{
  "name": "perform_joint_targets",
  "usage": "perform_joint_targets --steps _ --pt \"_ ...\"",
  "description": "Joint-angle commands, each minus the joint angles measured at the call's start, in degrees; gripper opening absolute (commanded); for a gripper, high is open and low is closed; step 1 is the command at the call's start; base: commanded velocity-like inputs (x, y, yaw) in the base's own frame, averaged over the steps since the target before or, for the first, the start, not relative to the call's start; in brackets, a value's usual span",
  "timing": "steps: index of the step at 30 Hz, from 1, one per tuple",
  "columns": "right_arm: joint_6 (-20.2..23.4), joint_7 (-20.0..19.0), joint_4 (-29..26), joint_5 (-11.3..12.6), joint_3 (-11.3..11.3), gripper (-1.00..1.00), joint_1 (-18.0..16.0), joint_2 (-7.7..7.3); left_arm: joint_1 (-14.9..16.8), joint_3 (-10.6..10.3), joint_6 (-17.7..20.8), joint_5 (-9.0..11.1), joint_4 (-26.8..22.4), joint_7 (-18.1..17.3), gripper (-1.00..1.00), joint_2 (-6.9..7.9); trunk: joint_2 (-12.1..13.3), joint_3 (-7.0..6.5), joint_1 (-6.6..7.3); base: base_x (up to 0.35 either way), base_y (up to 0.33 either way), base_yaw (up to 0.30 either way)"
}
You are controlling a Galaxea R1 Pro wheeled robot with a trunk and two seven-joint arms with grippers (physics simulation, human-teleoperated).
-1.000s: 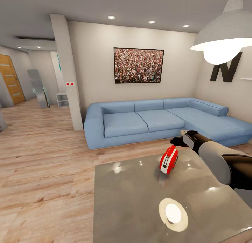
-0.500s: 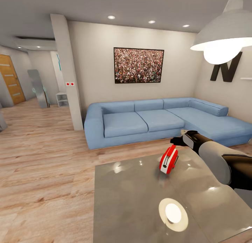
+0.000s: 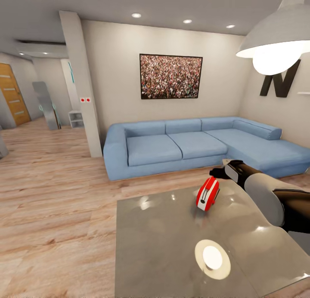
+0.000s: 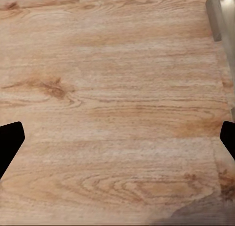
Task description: Turn on the radio receiver that's on the table in the living room.
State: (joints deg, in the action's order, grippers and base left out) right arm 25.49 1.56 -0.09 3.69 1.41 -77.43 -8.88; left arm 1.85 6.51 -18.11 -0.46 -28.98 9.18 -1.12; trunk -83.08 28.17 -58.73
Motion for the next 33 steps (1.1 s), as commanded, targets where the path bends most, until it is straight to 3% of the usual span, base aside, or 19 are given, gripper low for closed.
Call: perform_joint_targets --steps 1,17,33 --pt "0.0 0.0 0.0 0.0 0.0 1.0 0.0 0.0 0.0 0.0 0.0 0.0 0.0 0.0 1.0 0.0 0.0 0.09 0.0 0.0 0.0 0.0" --pt "-0.1 -0.2 0.0 -0.1 0.0 1.0 0.0 0.0 0.0 0.0 0.0 0.0 0.1 0.0 1.0 -0.02 0.0 1.57 0.0 0.0 0.0 0.0" --pt "-3.0 -0.1 -0.5 -0.2 0.1 1.0 0.0 0.0 0.0 -0.1 0.0 -0.1 0.1 0.1 1.0 -0.02 0.0 3.05 0.0 0.0 0.0 0.0"
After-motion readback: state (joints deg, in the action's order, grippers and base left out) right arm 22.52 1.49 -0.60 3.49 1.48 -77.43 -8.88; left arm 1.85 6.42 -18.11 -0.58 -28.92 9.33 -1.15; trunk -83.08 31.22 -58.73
